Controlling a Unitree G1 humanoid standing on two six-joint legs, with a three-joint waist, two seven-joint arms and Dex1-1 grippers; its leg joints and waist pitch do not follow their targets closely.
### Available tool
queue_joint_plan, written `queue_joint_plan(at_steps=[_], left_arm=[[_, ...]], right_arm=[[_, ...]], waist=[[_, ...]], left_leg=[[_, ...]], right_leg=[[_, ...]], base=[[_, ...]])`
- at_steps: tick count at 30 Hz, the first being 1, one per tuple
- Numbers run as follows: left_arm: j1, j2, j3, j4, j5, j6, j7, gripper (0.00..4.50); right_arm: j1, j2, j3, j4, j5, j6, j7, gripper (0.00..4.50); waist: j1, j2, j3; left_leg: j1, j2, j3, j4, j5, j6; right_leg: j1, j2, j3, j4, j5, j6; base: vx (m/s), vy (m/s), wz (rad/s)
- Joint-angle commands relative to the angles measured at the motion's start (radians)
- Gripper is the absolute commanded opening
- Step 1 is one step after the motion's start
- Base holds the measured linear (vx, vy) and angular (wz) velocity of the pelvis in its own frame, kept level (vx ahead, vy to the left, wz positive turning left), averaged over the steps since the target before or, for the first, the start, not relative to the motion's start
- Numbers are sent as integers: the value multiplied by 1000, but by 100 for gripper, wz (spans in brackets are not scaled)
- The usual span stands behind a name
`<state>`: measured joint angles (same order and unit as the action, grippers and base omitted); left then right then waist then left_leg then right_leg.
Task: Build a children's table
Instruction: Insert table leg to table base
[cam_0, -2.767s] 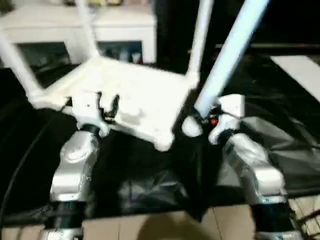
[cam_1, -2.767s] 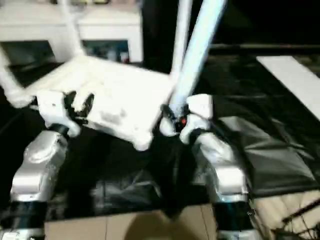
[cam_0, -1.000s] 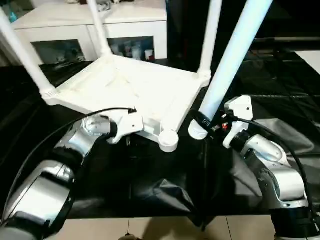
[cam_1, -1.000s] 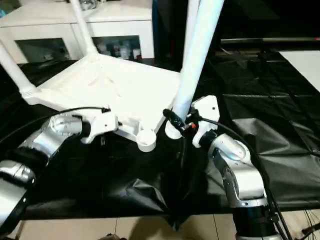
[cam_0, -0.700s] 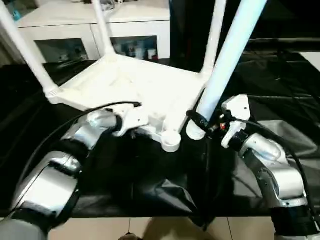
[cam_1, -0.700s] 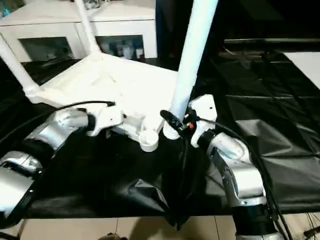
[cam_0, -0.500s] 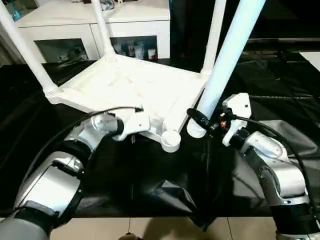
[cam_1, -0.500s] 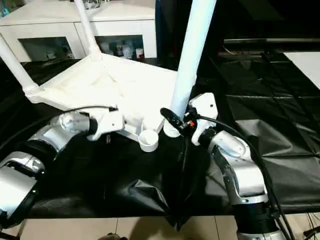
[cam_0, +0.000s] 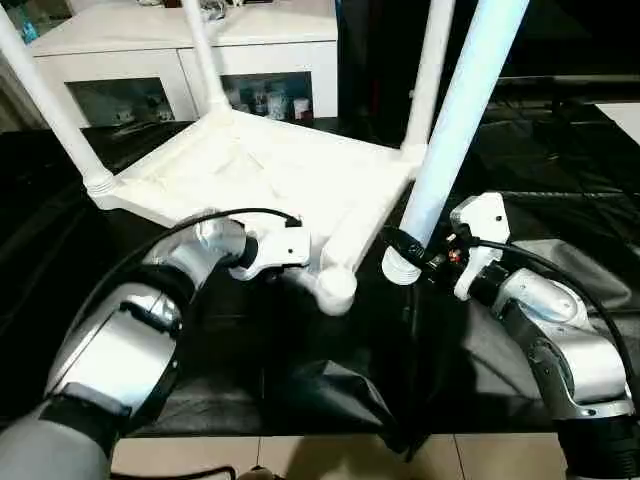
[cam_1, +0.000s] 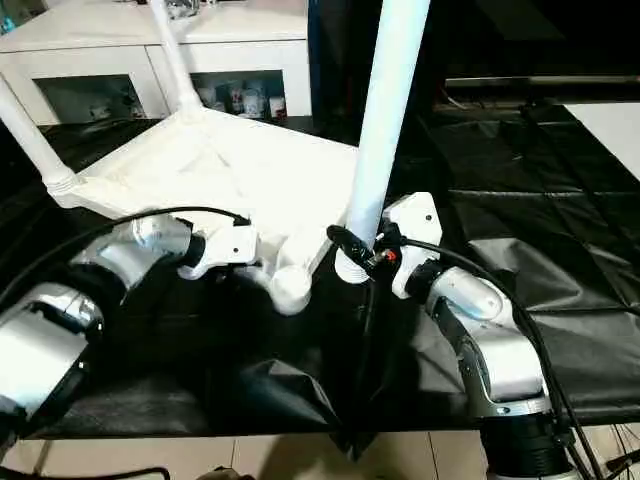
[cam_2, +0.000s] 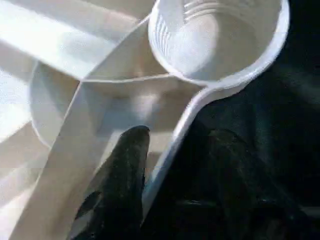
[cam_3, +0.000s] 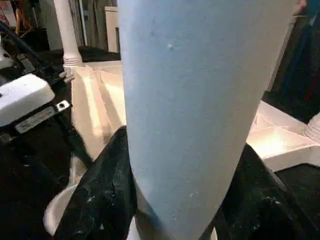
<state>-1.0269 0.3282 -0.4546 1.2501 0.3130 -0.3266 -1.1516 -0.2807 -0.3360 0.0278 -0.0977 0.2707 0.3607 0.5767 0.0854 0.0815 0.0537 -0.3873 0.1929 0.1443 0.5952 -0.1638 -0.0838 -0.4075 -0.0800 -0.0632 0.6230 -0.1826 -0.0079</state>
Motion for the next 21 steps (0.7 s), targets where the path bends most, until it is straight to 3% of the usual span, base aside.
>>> queue_joint_plan(at_steps=[1, 2, 4, 5, 6, 15, 21], left_arm=[[-3, 11, -25, 19, 26, 19, -69, 183], [-7, 13, -31, 18, 33, 21, -82, 168], [-19, 23, -48, 14, 50, 38, -125, 153], [-25, 28, -57, 11, 60, 45, -140, 146], [-28, 32, -62, 10, 66, 48, -146, 146], [-16, 73, -108, -9, 139, 53, -111, 85], [13, 65, -64, -42, 96, 123, -107, 52]], right_arm=[[-9, -7, -6, -26, 7, 8, 9, 185], [-9, -10, -5, -25, 5, 7, 9, 185], [-10, -13, -1, -23, 0, 4, 10, 185], [-11, -14, 1, -21, -1, 3, 10, 185], [-12, -13, 2, -20, -3, 2, 10, 185], [-15, -12, 16, -10, -15, -9, 8, 185], [-13, -3, 14, -11, -12, -14, -2, 185]], waist=[[1, -22, -78], [1, -27, -78], [3, -24, -78], [2, -31, -77], [3, -27, -77], [3, -28, -76], [0, -28, -73]], left_leg=[[7, 12, 9, -58, -144, 55], [6, 11, 10, -57, -141, 58], [7, 12, 10, -57, -136, 62], [7, 12, 11, -58, -137, 64], [6, 11, 10, -57, -134, 62], [6, 12, 10, -58, -139, 62], [7, 12, 10, -60, -154, 58]], right_leg=[[68, -53, 39, -83, -174, -190], [69, -52, 38, -82, -156, -195], [69, -54, 38, -81, -155, -200], [69, -53, 38, -82, -158, -197], [70, -54, 38, -81, -163, -196], [69, -54, 38, -83, -181, -193], [66, -54, 37, -86, -224, -187]], base=[[0, 0, 0], [0, 0, 0], [0, 0, 0], [0, 0, 0], [0, 0, 0], [0, 0, 0], [0, 0, 0]])
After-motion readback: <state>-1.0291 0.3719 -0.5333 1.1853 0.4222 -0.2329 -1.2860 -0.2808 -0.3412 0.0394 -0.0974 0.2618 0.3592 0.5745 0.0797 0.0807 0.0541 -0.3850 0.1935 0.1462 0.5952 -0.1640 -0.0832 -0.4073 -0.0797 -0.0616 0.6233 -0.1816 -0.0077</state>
